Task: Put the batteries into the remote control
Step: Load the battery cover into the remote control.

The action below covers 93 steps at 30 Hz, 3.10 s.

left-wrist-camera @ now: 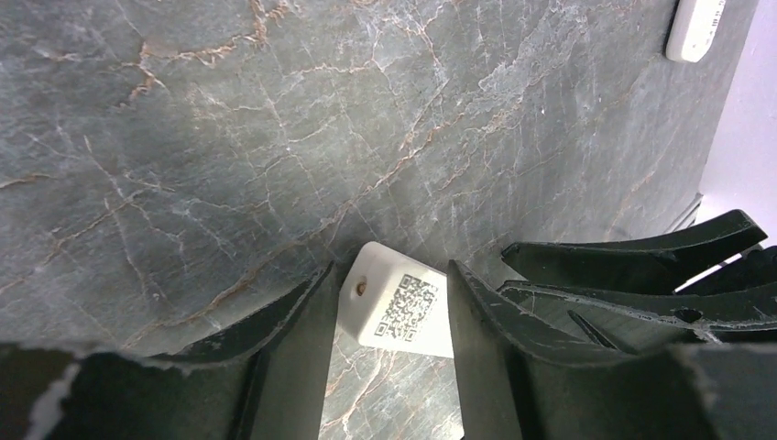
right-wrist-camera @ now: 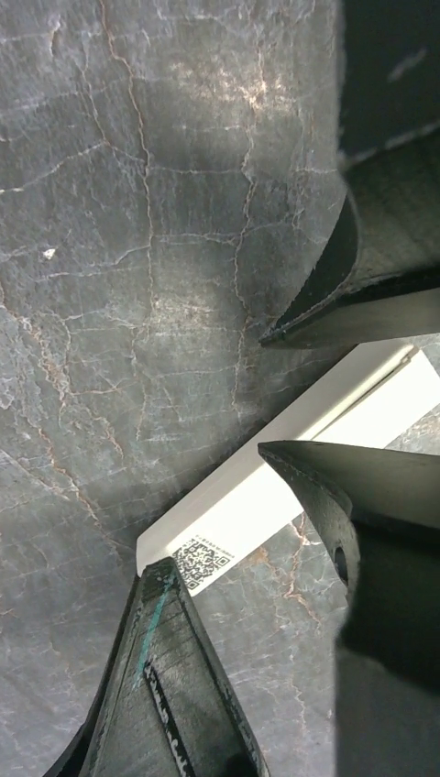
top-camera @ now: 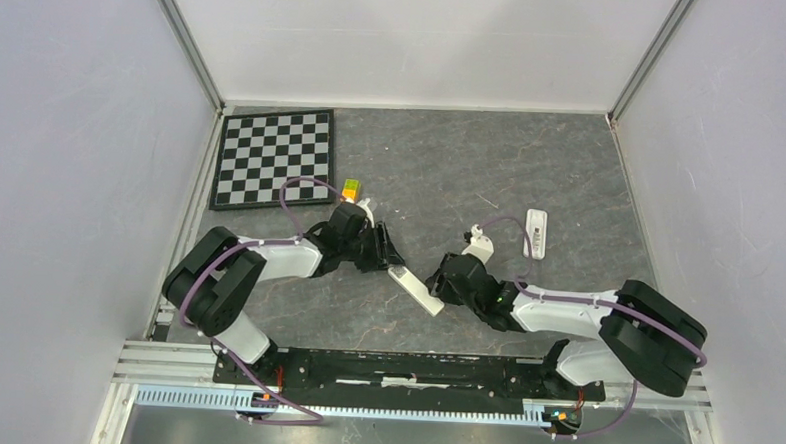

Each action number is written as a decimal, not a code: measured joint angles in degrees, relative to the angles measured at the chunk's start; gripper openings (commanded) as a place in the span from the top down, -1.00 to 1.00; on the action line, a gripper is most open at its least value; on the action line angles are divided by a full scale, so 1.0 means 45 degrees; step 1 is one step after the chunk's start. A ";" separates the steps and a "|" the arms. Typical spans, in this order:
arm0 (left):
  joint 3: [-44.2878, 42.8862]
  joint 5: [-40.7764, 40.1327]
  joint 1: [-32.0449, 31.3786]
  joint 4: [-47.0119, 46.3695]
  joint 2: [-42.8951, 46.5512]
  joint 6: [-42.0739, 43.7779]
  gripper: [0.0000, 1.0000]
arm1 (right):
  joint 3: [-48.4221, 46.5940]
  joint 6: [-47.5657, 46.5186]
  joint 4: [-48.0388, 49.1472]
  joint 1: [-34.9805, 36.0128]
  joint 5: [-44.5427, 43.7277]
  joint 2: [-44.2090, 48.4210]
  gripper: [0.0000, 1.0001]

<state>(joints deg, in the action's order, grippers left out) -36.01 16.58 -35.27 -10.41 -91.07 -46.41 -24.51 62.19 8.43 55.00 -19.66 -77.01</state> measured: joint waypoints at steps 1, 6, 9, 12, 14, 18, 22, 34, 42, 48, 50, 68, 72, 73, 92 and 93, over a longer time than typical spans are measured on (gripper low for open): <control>0.0005 -0.0005 -0.0010 0.0015 0.0034 0.0000 -0.18 | 0.0053 -0.0063 -0.0073 -0.0029 0.0121 0.0126 0.05; 0.0015 -0.0233 -0.0049 0.0495 0.0398 0.0005 -0.42 | 0.0073 -0.0408 -0.0296 -0.0219 0.0486 0.0364 -0.05; 0.0010 -0.0622 -0.0068 0.1107 0.0826 0.0029 -0.53 | 0.0073 -0.0714 -0.0714 -0.0403 0.0670 0.0646 -0.15; -0.0005 -0.1049 -0.0078 0.1729 0.1195 0.0053 -0.62 | 0.0068 -0.1137 -0.1355 -0.0627 0.0831 0.1073 -0.20; -0.0010 -0.1263 -0.0078 0.2035 0.1379 0.0107 -0.62 | 0.0063 -0.1428 -0.1851 -0.0763 0.1030 0.1394 -0.20; -0.0185 -0.1438 -0.0078 0.2599 0.1501 0.0466 -0.59 | 0.0058 -0.1914 -0.2735 -0.0908 0.1613 0.2059 -0.19; -0.0398 -0.1545 -0.0078 0.3079 0.1491 0.0903 -0.49 | 0.0058 -0.2132 -0.3327 -0.0928 0.2307 0.2681 -0.15; -0.0801 -0.0879 -0.0073 0.3113 0.0928 0.1438 -0.39 | 0.0539 -0.1477 -0.3458 -0.0928 0.4099 0.3060 0.31; -0.0845 -0.0471 -0.0073 0.2739 0.0622 0.1574 -0.19 | 0.0899 -0.0816 -0.2764 -0.0928 0.4323 0.3041 0.63; -0.0714 -0.0107 -0.0073 0.2511 0.0495 0.1583 0.00 | 0.1078 -0.0427 -0.2229 -0.0928 0.4371 0.2856 0.80; -0.0554 0.0044 -0.0073 0.2312 0.0495 0.1579 0.05 | 0.1088 -0.0345 -0.2098 -0.0947 0.4371 0.2773 0.87; -0.0165 -0.1180 -0.0180 0.2856 0.1627 0.1399 -0.67 | 0.1122 -0.0112 -0.1865 -0.0996 0.4269 0.2686 0.87; -0.0189 -0.2059 -0.0175 0.3895 0.2123 0.1409 -0.57 | 0.1122 -0.0131 -0.1851 -0.0996 0.4250 0.2686 0.86; -0.0189 -0.2118 -0.0175 0.4056 0.2186 0.1413 -0.49 | 0.1122 -0.0141 -0.1841 -0.0996 0.4240 0.2686 0.87; 0.0942 -0.0738 -0.0194 0.4653 0.3410 0.1185 -0.36 | 0.1122 -0.0209 -0.1690 -0.0996 0.4046 0.2628 0.86; 0.1035 -0.0597 -0.0194 0.4653 0.3517 0.1137 -0.35 | 0.1122 -0.0209 -0.1690 -0.0996 0.4041 0.2628 0.86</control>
<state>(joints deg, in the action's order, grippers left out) -31.35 13.89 -36.14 10.52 -75.24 -41.30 -19.46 61.25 0.82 50.52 -1.48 -65.19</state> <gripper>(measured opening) 0.674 0.069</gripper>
